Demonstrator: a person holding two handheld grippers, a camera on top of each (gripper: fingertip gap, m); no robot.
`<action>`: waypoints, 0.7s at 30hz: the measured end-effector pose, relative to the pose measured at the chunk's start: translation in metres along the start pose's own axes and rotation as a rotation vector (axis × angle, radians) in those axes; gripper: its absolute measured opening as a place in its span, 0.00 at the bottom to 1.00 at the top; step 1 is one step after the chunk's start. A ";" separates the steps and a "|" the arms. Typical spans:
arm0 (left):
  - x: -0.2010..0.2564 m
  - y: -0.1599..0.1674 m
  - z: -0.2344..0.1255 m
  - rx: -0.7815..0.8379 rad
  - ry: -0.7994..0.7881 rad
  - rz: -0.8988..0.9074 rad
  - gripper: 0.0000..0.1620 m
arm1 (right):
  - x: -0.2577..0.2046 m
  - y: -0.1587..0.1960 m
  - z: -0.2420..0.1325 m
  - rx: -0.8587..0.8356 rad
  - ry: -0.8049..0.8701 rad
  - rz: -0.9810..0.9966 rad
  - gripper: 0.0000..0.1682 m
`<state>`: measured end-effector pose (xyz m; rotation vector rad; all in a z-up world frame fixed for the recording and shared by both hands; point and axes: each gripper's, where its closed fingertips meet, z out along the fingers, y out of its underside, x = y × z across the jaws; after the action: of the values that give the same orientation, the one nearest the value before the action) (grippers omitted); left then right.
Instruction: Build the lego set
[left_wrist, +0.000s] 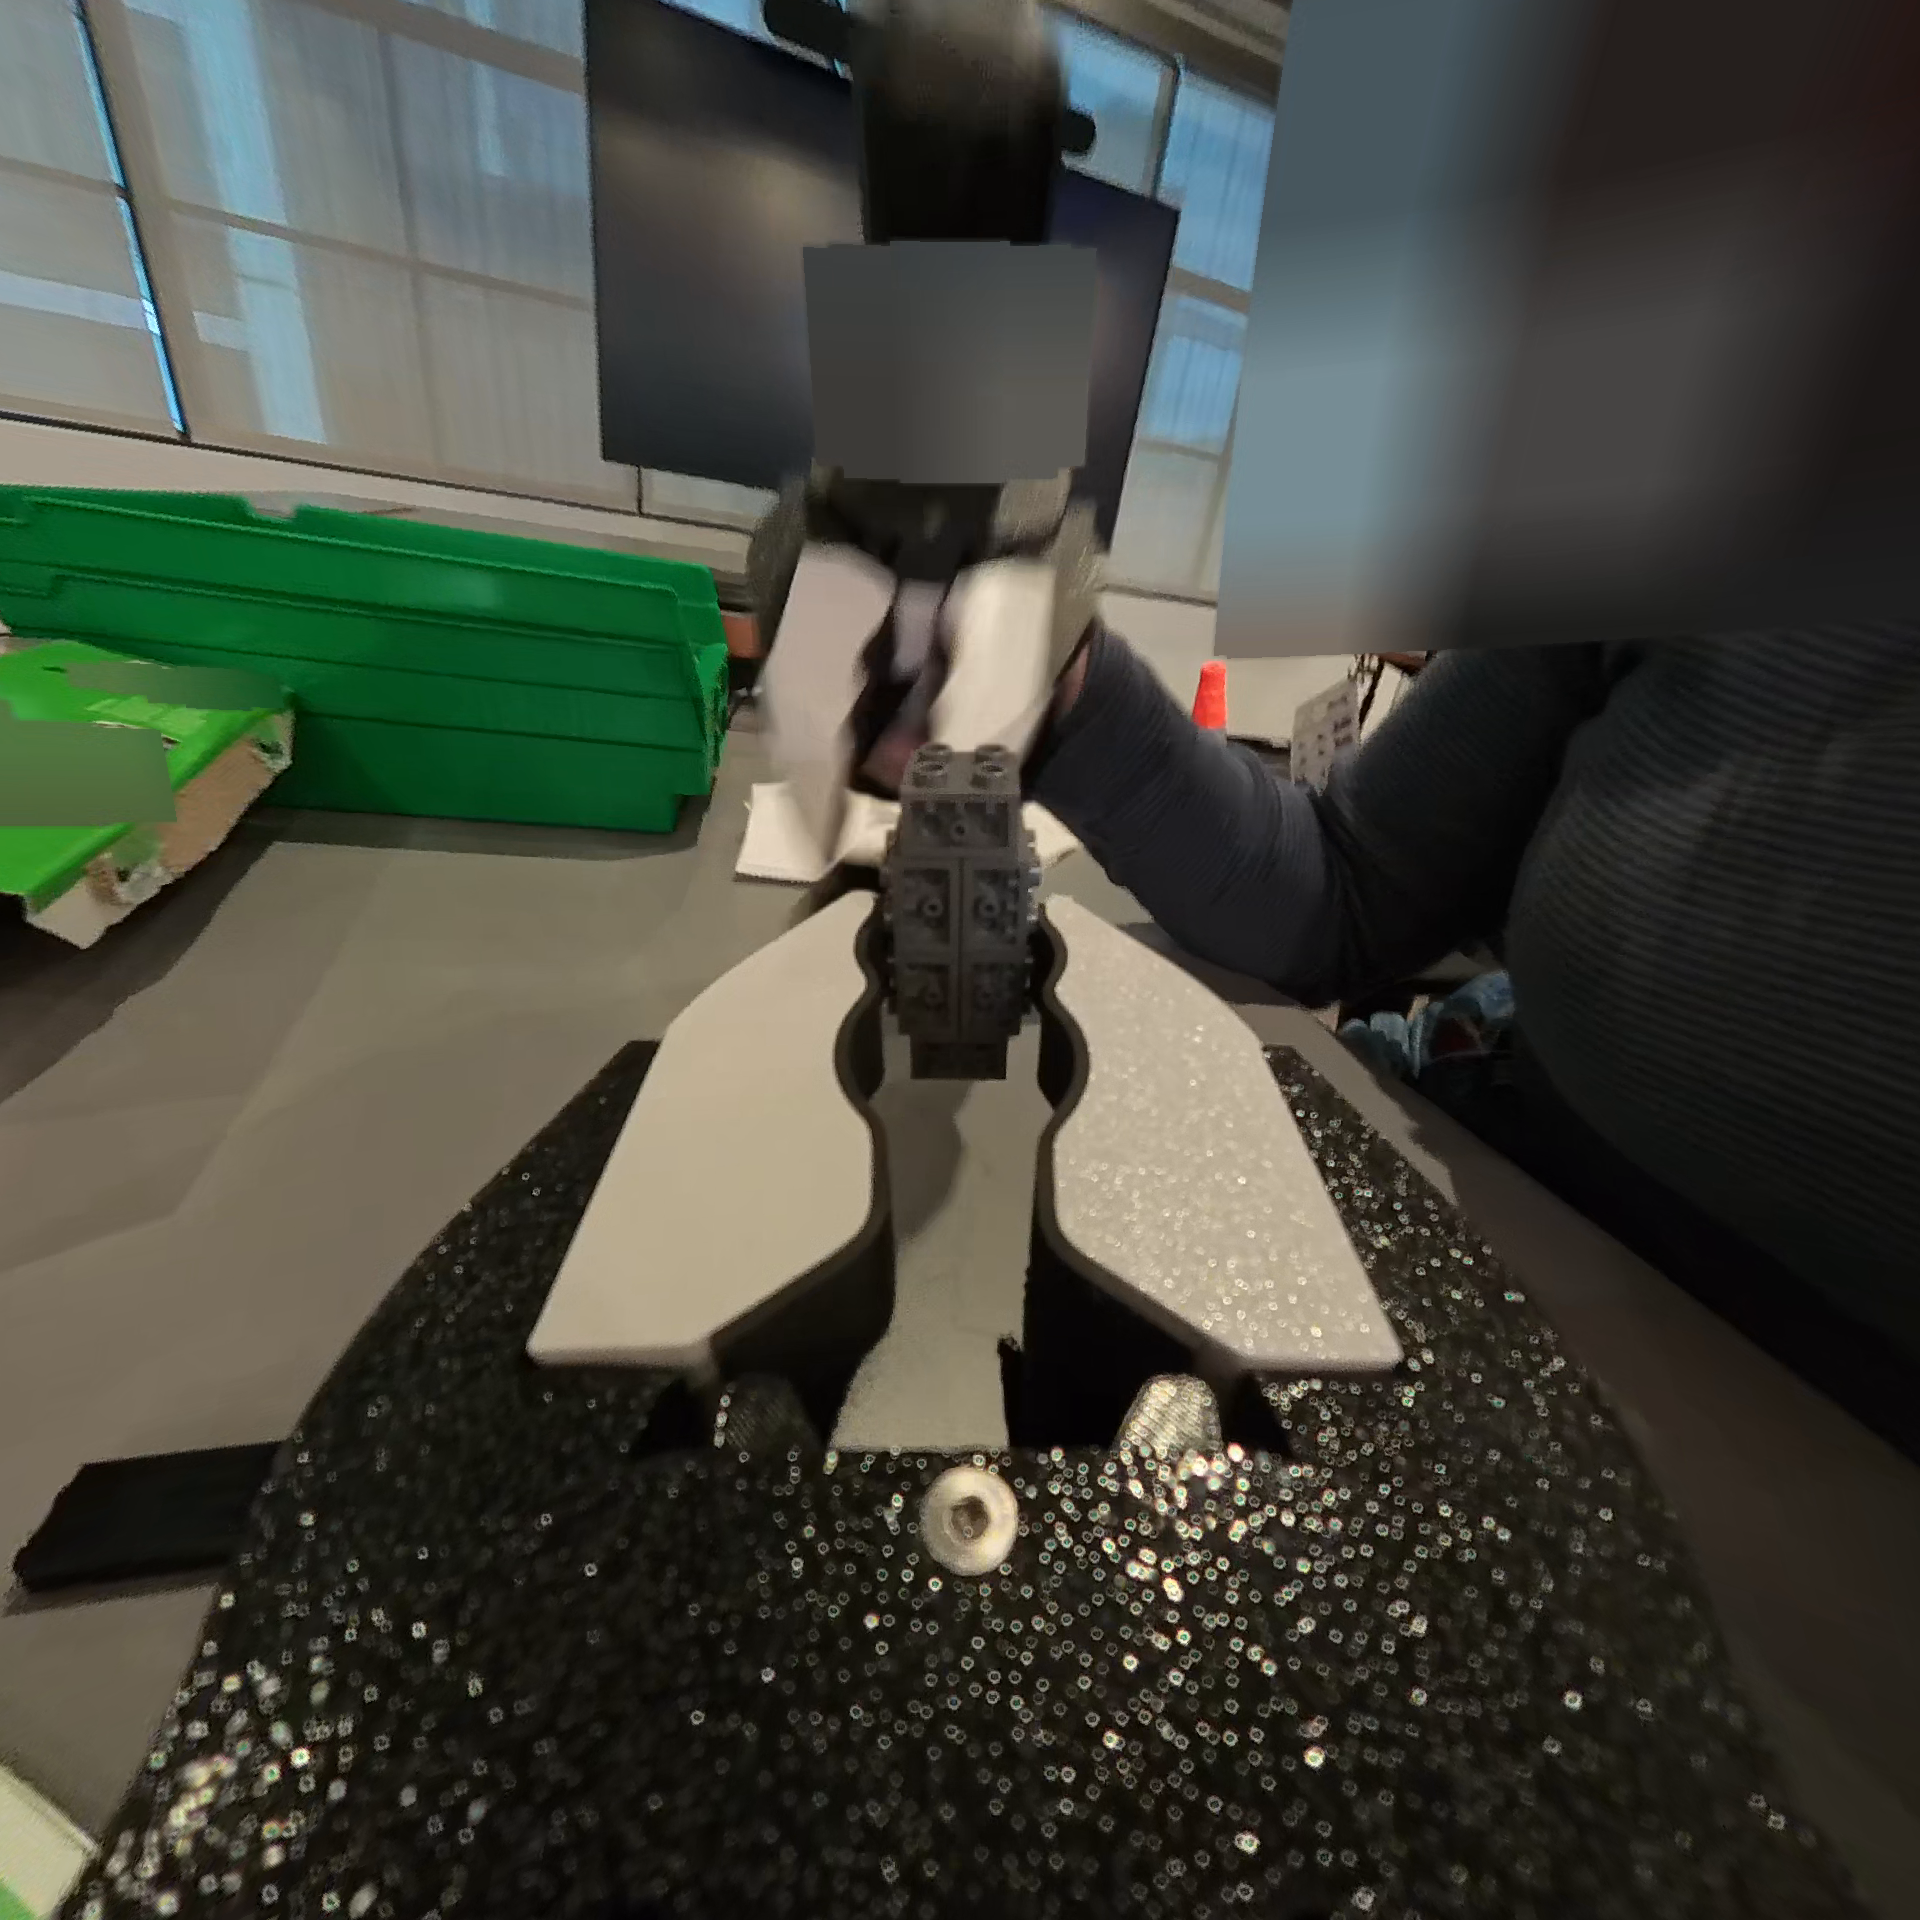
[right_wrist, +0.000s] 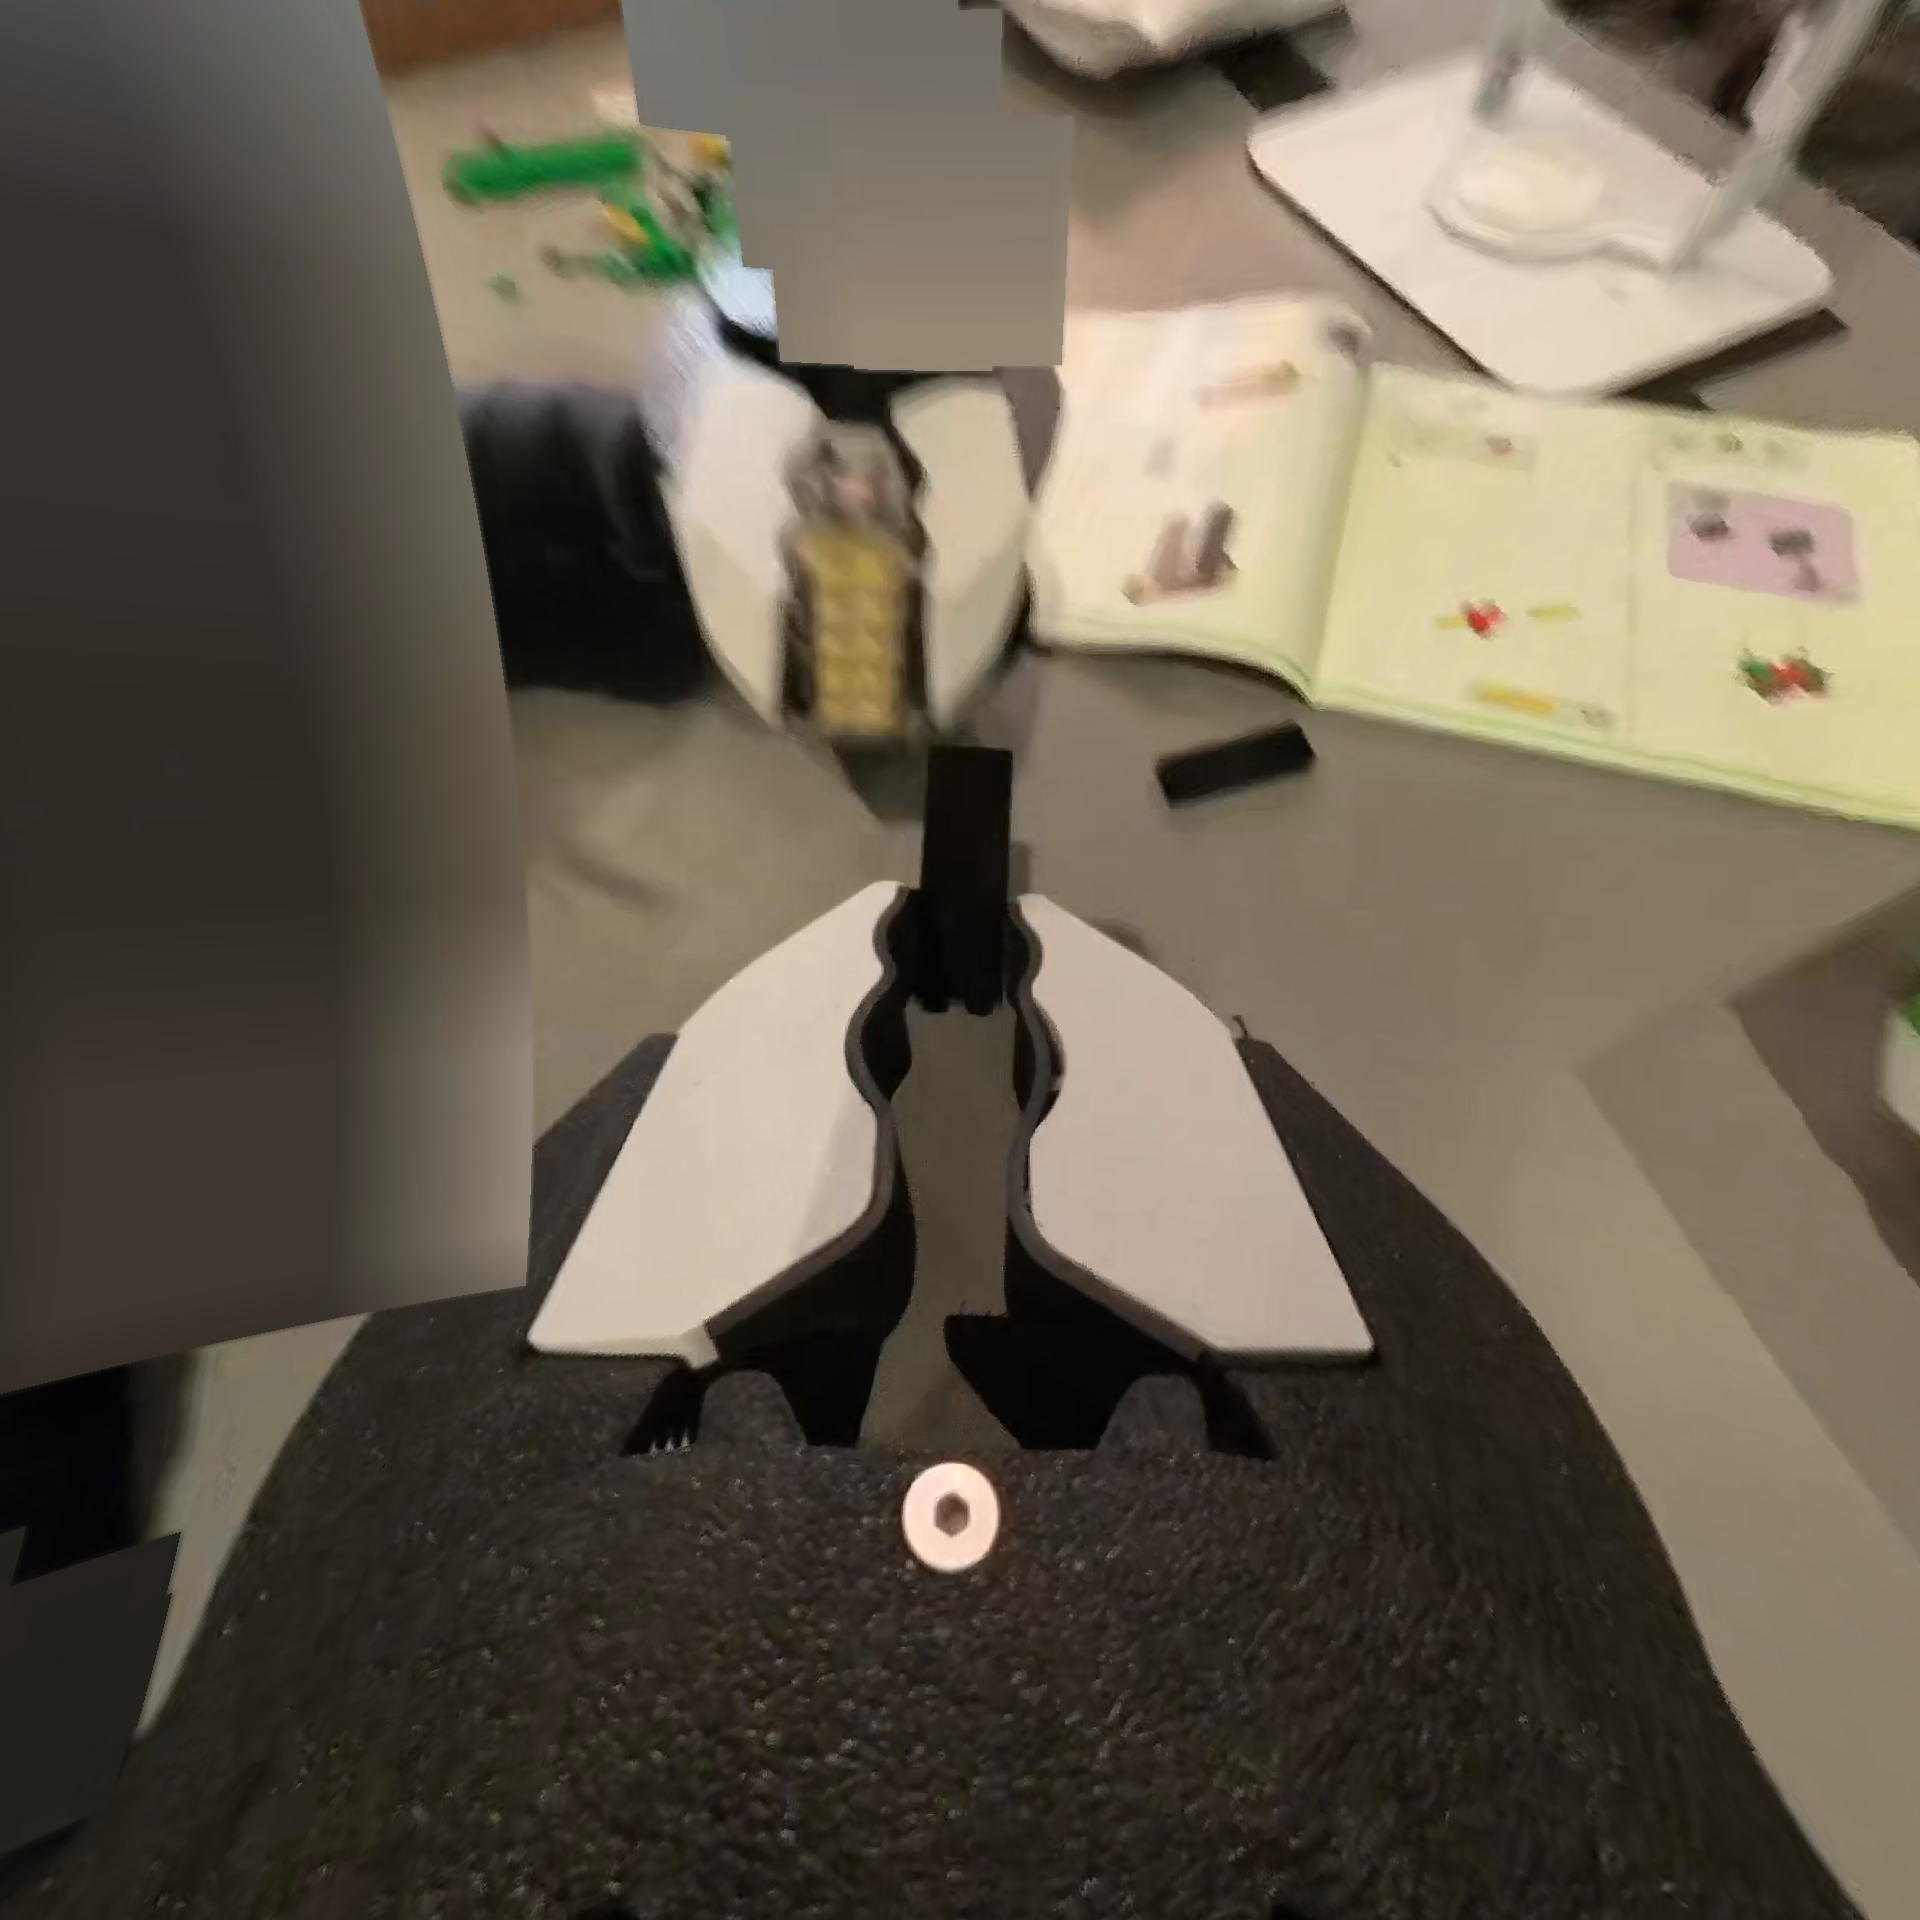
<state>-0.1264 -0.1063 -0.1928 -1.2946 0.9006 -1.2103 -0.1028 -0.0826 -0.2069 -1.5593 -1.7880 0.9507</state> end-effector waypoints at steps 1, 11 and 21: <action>-0.001 -0.001 -0.001 0.009 -0.003 -0.004 0.16 | 0.010 0.015 0.002 -0.067 0.052 -0.010 0.09; -0.002 -0.001 -0.001 0.008 -0.016 -0.008 0.16 | 0.025 0.086 0.032 -0.321 0.026 -0.032 0.09; -0.005 -0.001 0.001 -0.005 -0.046 0.010 0.16 | 0.010 -0.007 0.016 0.191 0.043 -0.027 0.27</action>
<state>-0.1263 -0.1007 -0.1920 -1.3151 0.8764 -1.1672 -0.1216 -0.0751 -0.2109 -1.4231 -1.6335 1.0347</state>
